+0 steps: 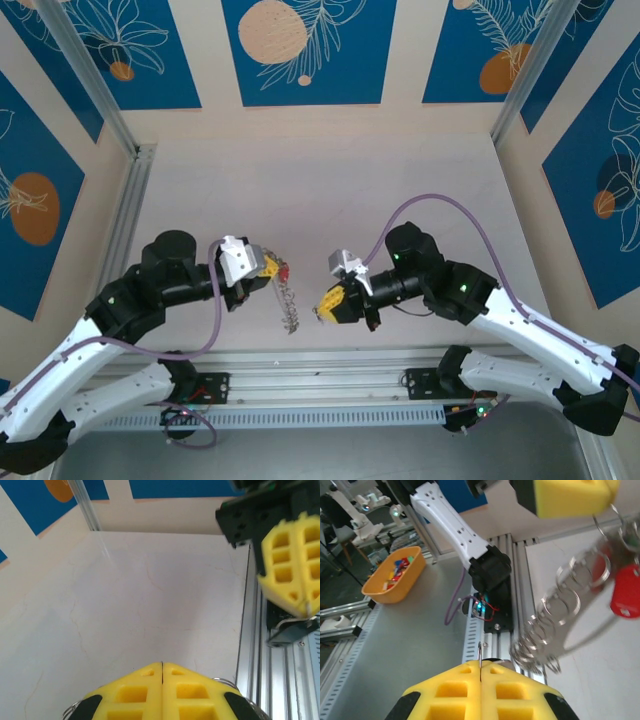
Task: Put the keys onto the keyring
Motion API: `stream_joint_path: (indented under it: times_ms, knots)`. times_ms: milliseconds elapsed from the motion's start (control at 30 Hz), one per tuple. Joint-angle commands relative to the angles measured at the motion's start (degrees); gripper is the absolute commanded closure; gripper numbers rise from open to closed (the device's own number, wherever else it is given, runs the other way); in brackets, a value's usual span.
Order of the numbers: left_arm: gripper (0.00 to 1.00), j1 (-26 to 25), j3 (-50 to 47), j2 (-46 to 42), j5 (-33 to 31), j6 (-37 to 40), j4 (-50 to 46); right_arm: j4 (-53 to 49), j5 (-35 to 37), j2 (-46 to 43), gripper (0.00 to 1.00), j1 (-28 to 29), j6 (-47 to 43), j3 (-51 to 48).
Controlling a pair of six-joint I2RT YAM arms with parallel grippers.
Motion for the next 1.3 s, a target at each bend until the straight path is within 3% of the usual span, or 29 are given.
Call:
stream_joint_path:
  times_ms: [0,133,600,733,1267]
  knots:
    - [1.00,0.5,1.8,-0.8,-0.3,1.0,0.9,-2.9,-4.6,0.7,1.00,-1.6,0.1,1.1]
    - [1.00,0.5,0.7,-1.8,-2.2,0.4,1.4,-6.3,-7.6,4.6,1.00,-6.8,1.9,0.2]
    - [1.00,0.5,0.1,0.4,4.8,0.9,1.3,-0.7,-22.3,7.5,1.00,-4.7,4.6,4.3]
    - [1.00,0.5,0.4,1.2,7.4,0.7,1.1,-1.0,-24.0,10.7,1.00,-4.9,2.4,7.0]
    - [1.00,0.5,0.7,2.1,12.1,0.3,0.9,3.1,-26.3,19.6,1.00,-8.3,7.7,10.2]
